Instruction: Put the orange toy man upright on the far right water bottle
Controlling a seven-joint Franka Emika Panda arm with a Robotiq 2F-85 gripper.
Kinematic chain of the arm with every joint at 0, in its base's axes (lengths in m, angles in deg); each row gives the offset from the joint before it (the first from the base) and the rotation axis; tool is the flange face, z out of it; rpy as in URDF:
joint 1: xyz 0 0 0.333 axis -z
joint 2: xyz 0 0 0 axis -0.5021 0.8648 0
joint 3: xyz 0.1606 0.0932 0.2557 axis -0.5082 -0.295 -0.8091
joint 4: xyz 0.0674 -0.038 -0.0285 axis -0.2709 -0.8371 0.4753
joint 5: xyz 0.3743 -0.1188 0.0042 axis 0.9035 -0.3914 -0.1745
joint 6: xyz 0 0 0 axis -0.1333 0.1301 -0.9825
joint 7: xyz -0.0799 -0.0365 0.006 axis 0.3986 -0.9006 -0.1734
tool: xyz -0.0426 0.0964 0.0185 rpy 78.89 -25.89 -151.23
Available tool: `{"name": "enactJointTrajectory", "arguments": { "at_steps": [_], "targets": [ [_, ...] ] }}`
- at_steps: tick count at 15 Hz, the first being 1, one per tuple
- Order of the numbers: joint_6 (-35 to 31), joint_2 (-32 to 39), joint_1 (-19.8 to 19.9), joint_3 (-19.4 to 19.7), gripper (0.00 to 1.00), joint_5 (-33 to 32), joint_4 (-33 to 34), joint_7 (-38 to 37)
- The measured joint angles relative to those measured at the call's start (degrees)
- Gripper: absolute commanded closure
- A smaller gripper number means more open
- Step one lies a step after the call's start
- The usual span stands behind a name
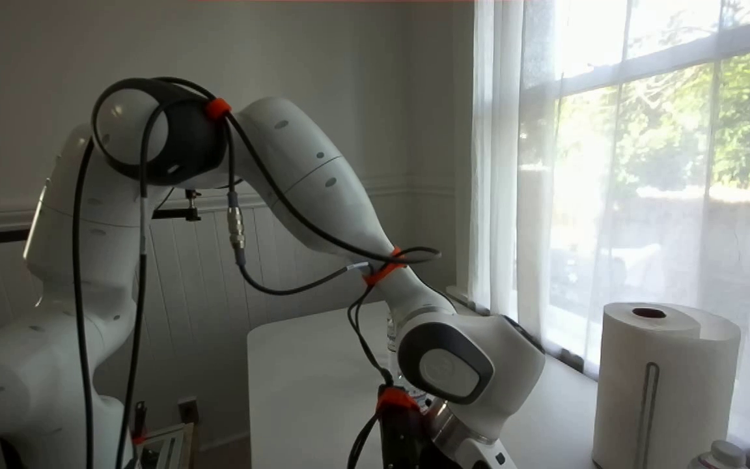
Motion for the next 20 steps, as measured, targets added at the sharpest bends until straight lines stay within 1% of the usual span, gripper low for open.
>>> {"name": "enactJointTrajectory", "arguments": {
  "at_steps": [3,7,13,15,20],
  "targets": [
    [0.06,-2.74,-0.30,-0.10,0.97,0.00,-0.02,1.19],
    [-0.07,-10.24,-1.49,-0.69,0.97,0.00,-1.26,3.09],
    [-2.85,-23.94,-4.76,-2.46,0.97,-0.31,-7.75,4.95],
    [-4.81,-28.59,-5.88,-3.18,0.97,-0.33,-10.51,5.43],
    [-12.60,-38.48,-8.35,-4.59,0.97,-0.33,-17.06,5.58]
  ]
}}
